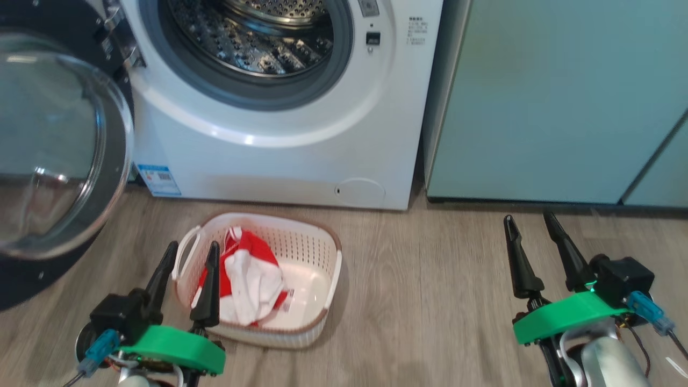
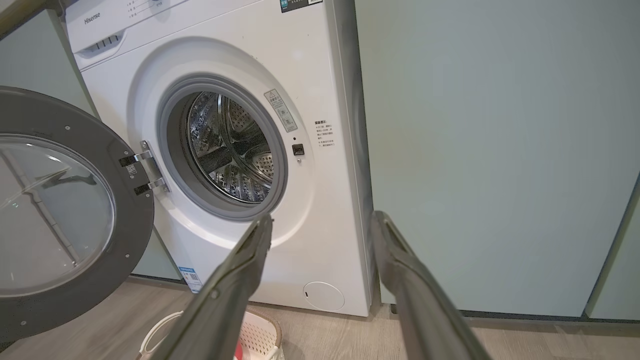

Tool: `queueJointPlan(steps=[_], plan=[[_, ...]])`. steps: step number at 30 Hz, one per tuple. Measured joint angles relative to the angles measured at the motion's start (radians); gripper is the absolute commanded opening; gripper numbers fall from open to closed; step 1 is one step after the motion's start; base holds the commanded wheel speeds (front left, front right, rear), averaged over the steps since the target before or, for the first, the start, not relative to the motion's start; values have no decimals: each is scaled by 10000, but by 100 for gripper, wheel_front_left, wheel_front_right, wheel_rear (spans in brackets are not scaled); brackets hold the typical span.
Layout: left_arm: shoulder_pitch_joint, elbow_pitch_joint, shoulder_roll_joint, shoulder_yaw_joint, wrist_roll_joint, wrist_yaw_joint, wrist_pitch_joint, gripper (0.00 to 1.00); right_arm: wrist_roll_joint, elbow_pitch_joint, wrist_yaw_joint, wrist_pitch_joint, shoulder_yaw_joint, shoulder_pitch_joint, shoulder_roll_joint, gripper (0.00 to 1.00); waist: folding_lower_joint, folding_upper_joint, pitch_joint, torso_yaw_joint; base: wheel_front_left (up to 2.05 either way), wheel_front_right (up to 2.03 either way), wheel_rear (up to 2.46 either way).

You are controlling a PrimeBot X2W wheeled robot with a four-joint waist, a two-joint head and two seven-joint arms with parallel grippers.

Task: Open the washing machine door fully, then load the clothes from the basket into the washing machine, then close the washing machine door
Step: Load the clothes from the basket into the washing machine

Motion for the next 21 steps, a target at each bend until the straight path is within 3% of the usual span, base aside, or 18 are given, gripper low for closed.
queueJointPlan(steps=[11, 21], plan=[[-2, 35, 0, -29, 19, 107, 0, 100, 0, 2, 0, 0, 50, -3, 2, 100, 0, -1, 31, 89, 177, -176, 0], [-19, 107, -4, -36, 2, 134, 0, 100, 0, -6, 0, 0, 40, -10, 10, 100, 0, -1, 118, 145, 46, -46, 0]])
